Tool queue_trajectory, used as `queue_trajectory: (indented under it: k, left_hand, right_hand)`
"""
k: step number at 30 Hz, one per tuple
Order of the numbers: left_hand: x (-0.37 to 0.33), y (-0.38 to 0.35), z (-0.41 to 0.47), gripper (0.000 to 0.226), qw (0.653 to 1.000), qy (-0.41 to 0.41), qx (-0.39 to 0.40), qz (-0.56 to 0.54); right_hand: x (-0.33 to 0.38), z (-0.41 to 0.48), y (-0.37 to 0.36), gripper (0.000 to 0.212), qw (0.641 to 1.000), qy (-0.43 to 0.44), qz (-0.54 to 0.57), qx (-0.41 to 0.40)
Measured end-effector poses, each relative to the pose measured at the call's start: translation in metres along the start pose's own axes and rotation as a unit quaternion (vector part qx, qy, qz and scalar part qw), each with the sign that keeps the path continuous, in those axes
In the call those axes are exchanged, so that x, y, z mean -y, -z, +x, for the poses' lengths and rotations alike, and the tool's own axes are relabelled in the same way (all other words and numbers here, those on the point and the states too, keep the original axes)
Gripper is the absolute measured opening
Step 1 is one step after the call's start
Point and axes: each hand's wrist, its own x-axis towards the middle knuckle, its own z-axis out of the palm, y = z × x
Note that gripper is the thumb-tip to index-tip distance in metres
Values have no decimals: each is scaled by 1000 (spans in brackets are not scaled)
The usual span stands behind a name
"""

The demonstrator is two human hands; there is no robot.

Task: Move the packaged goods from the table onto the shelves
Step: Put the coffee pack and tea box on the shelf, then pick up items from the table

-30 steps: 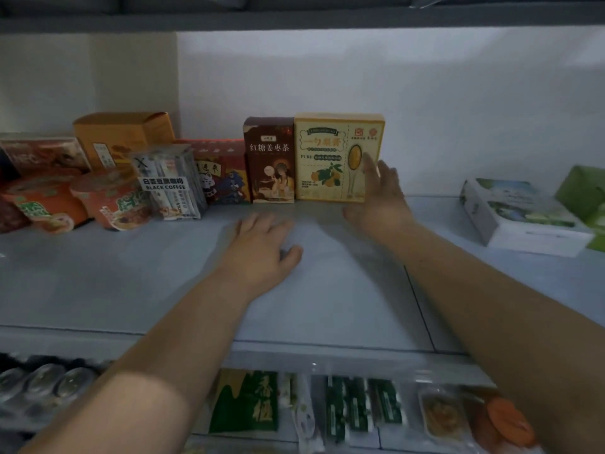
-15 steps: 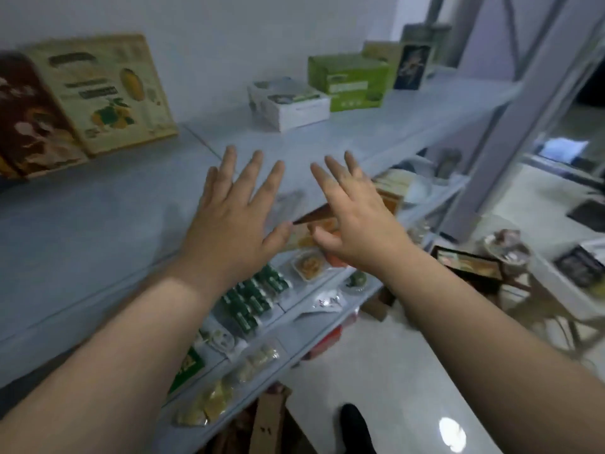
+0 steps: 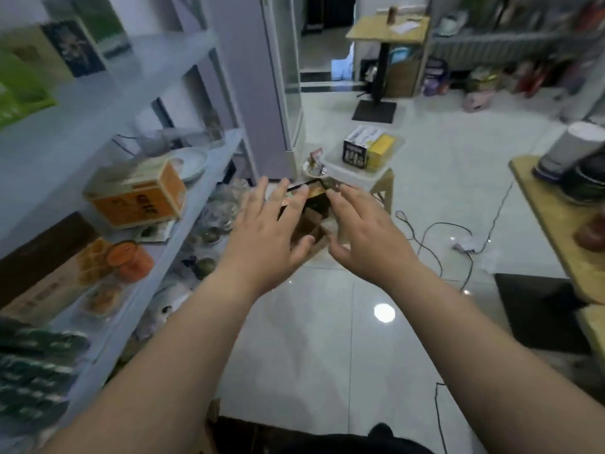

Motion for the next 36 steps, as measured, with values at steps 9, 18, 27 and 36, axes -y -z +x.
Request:
queue_trajectory:
  k: [9, 18, 27, 36]
  left_hand:
    - [-196, -73, 113, 80, 989, -133, 63, -33]
    - [-338, -109, 162, 89, 949, -292, 115, -34]
    - [-463, -159, 212, 78, 879, -449, 154, -49]
    - [-517, -206, 316, 80, 834, -511, 186, -98]
  right_hand:
    - [-180, -114, 80, 71, 981, -190, -45, -21]
    - [-257, -212, 123, 69, 932, -351, -75, -43]
    - [-313, -275, 150, 66, 853, -509, -111, -35]
    - [-383, -255, 162, 65, 769, -622, -150, 2]
